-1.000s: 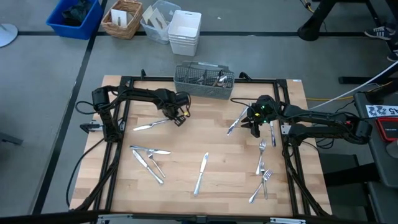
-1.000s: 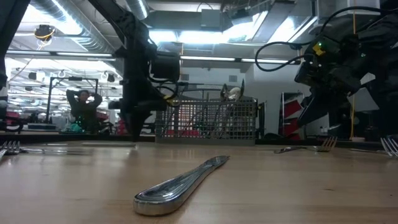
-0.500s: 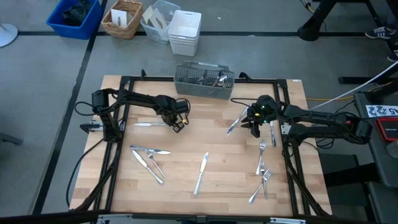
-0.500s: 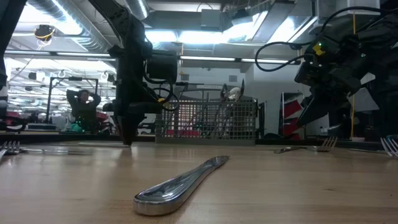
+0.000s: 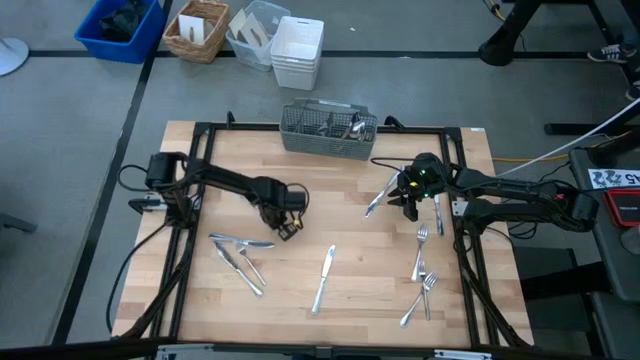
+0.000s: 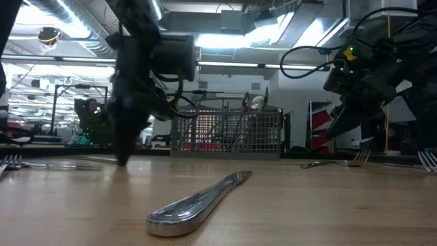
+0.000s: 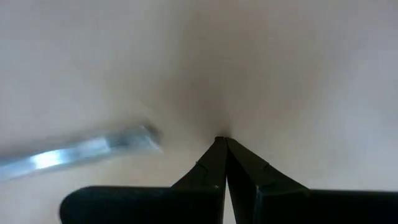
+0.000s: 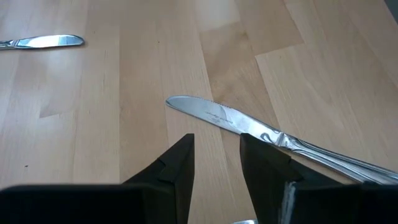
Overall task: Sort silverware
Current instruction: Put the table knife into the gray silverware organizer
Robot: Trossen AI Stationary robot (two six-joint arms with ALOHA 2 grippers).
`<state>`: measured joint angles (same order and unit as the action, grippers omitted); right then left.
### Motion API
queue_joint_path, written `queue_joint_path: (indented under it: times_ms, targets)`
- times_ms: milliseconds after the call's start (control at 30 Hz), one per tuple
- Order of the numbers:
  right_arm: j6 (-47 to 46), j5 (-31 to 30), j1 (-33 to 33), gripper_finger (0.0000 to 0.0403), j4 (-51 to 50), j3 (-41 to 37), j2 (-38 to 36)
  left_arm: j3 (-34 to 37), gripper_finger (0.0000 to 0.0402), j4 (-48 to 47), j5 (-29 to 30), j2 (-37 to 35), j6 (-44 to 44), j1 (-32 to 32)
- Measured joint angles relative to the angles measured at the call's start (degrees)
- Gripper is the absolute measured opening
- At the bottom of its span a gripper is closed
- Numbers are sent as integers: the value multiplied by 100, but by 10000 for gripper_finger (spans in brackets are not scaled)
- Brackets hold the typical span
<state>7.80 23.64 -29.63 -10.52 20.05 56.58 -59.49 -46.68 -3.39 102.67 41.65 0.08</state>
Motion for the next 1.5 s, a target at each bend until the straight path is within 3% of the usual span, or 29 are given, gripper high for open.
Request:
queue_joint_path:
  times_ms: [167, 400, 600, 833, 1500]
  targets:
    - [2, 0, 0, 131, 0, 0, -2, -19, 3, -166, -284, -4, 536, -413]
    - [2, 2, 0, 131, 1, 0, -2, -28, 3, 477, 757, -475, 1688, -764]
    - [1, 1, 0, 131, 2, 0, 0, -32, 3, -196, 1741, -1295, 3854, -867]
    - [2, 0, 0, 131, 11, 0, 0, -34, 3, -1446, 1787, -1544, 5943, -869]
    - [2, -2, 0, 131, -46, 0, 0, 88, 4, -1899, 1809, -1542, 5985, 50]
